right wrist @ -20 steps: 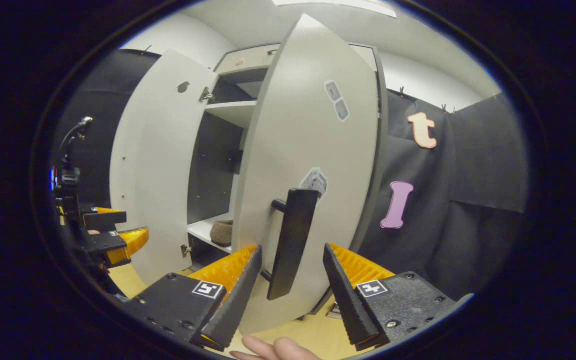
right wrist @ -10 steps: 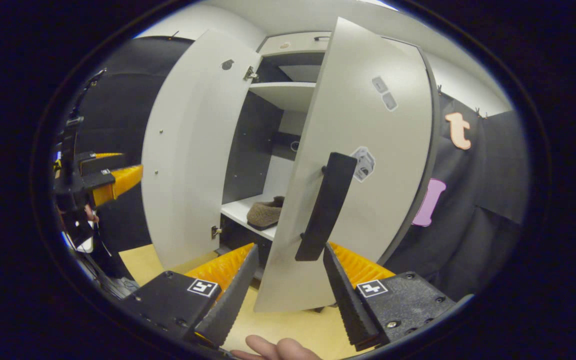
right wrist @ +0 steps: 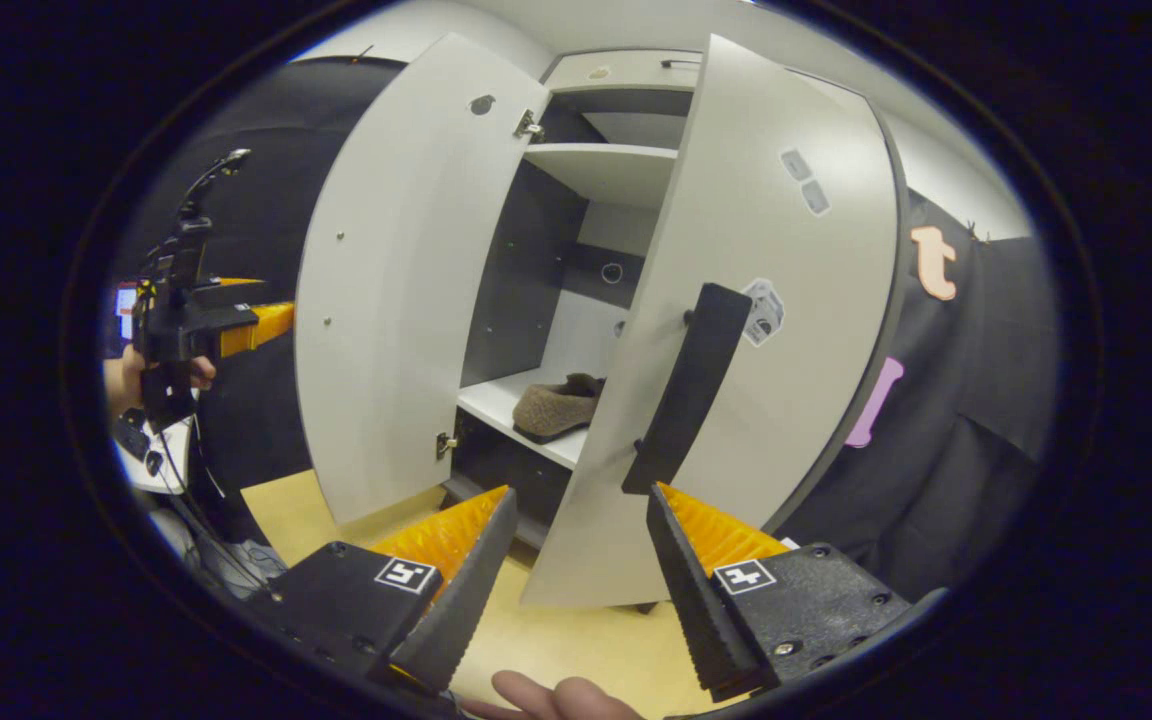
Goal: Grab one shoe with the right hand and put it into the shoe cabinet, grab the other shoe with the left hand and put it into the shoe cabinet; then close the right door with the right hand and the left door with the left hand.
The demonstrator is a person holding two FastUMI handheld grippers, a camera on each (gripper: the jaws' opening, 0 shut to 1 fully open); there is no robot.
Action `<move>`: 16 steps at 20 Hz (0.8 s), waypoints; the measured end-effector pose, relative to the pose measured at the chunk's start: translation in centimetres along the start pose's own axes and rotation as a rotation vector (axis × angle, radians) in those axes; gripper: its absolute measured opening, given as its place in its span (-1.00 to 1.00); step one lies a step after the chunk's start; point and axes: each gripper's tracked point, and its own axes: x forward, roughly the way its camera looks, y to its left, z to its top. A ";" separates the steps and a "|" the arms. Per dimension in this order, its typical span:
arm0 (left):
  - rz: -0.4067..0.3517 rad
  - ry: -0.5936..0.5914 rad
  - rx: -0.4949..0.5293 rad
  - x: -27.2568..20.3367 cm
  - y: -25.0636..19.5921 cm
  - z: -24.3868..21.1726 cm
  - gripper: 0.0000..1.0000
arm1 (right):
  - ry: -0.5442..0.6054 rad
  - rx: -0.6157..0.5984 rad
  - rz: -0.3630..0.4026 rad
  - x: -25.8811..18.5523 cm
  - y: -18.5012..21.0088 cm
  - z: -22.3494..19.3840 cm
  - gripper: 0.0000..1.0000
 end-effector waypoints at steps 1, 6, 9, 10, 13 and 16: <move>-0.003 -0.021 0.015 0.3 -0.3 0.5 0.92 | 0.007 0.001 -0.006 -0.1 -0.2 -0.2 0.73; -0.128 -0.046 0.043 -0.1 -5.0 1.1 0.73 | 0.024 0.028 -0.027 0.0 -0.6 -0.5 0.73; -0.204 -0.114 0.124 -0.3 -10.5 2.5 0.72 | -0.018 0.035 -0.082 -0.2 -1.9 0.4 0.73; -0.233 -0.127 0.141 -0.3 -12.6 2.7 0.72 | -0.030 0.040 -0.102 -0.2 -2.5 0.6 0.73; -0.356 -0.123 0.101 -0.9 -18.6 2.7 0.72 | -0.056 0.079 -0.170 -0.8 -4.3 0.7 0.73; -0.405 -0.111 0.001 -1.5 -21.2 3.6 0.93 | -0.090 0.152 -0.264 -1.8 -6.4 0.7 0.73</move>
